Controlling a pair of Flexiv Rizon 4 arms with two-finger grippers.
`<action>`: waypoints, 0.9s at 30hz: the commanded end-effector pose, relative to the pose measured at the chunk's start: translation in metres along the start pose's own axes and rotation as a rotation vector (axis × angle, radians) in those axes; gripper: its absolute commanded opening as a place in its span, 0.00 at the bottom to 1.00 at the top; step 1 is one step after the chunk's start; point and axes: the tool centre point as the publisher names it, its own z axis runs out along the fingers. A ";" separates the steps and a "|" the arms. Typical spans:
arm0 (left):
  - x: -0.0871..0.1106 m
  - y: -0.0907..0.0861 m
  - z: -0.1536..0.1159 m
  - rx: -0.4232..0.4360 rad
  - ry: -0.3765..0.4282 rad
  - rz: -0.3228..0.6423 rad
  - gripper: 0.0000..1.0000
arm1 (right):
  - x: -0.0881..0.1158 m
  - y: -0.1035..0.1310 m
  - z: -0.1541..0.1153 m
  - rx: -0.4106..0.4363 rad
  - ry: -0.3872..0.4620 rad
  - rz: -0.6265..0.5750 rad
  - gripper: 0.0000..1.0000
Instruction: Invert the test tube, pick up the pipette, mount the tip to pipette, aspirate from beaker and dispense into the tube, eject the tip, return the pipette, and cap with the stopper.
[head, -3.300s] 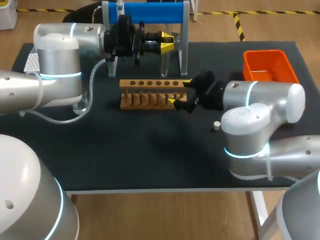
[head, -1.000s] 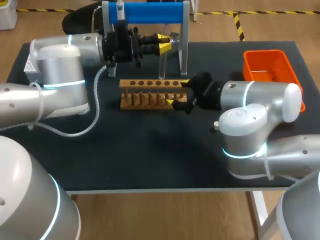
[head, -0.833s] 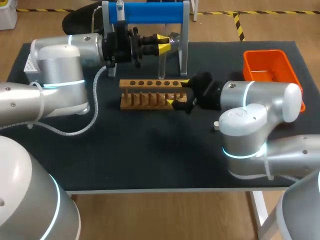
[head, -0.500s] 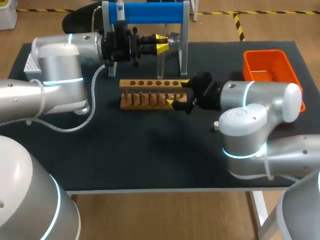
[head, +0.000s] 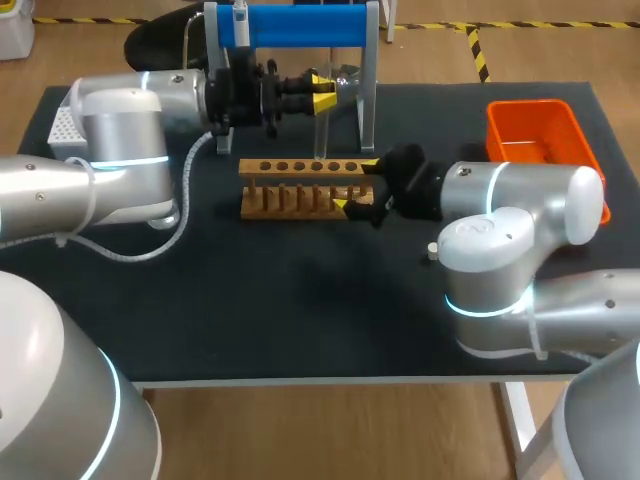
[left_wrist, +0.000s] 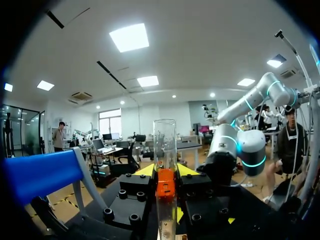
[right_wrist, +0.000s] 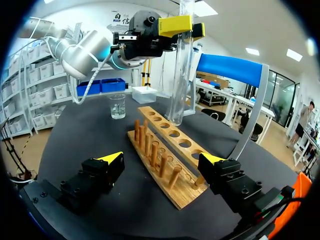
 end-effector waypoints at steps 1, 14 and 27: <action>-0.002 0.005 0.000 0.007 0.001 -0.004 0.00 | 0.000 0.001 0.000 0.004 0.001 0.000 1.00; -0.002 0.014 -0.004 0.014 -0.009 -0.008 0.00 | 0.000 0.001 0.000 0.004 0.001 0.000 1.00; -0.004 0.021 -0.006 0.006 -0.011 -0.009 0.00 | 0.000 0.001 0.000 0.004 0.001 0.000 1.00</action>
